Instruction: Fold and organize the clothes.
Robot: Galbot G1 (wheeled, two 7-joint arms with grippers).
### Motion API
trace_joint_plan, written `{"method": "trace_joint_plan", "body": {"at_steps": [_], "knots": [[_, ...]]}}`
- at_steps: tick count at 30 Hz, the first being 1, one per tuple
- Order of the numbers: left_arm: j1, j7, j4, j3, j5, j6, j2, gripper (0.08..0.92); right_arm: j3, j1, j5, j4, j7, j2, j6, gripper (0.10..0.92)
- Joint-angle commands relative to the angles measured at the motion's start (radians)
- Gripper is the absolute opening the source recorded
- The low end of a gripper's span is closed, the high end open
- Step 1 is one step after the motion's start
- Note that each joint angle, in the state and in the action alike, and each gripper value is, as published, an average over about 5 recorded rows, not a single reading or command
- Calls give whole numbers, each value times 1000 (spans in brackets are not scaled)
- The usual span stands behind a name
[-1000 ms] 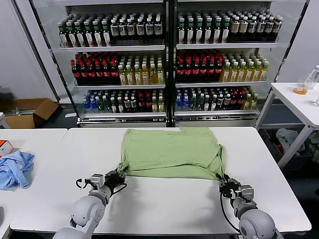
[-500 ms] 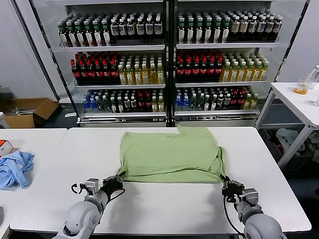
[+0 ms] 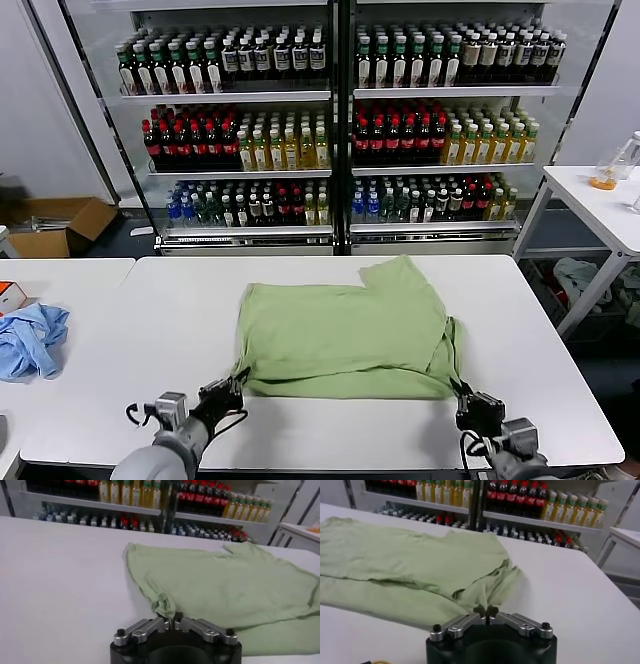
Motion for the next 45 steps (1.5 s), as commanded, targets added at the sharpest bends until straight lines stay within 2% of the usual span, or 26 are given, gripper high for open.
{"method": "trace_joint_plan", "body": {"at_steps": [1, 10, 14, 20, 26, 32, 35, 40, 45], "knots": [[245, 0, -155, -82, 42, 2, 13, 105, 72, -189, -39, 104, 1, -9, -7, 122], [339, 8, -204, -99, 118, 18, 32, 105, 73, -244, -118, 148, -1, 4, -53, 142], [331, 11, -223, -108, 136, 18, 40, 124, 63, -211, -135, 158, 1, 10, -59, 239], [261, 4, -240, -164, 89, 17, 82, 279, 86, -134, -117, 187, 4, -14, -30, 403], [113, -55, -163, -177, -39, -8, 136, 453, 46, 93, -7, 114, 35, -44, -31, 576], [-113, -82, -11, -94, -67, -20, 173, 626, -97, 437, 133, -58, 70, -60, -86, 747], [-228, -89, 73, -40, -68, -18, 175, 713, -187, 581, 167, -160, 79, -54, -107, 805], [-384, -121, 204, 65, -67, -5, 155, 812, -307, 806, 201, -331, 88, -32, -134, 822], [-524, -140, 336, 172, -45, 15, 124, 822, -410, 981, 224, -499, 94, 11, -153, 823]]}}
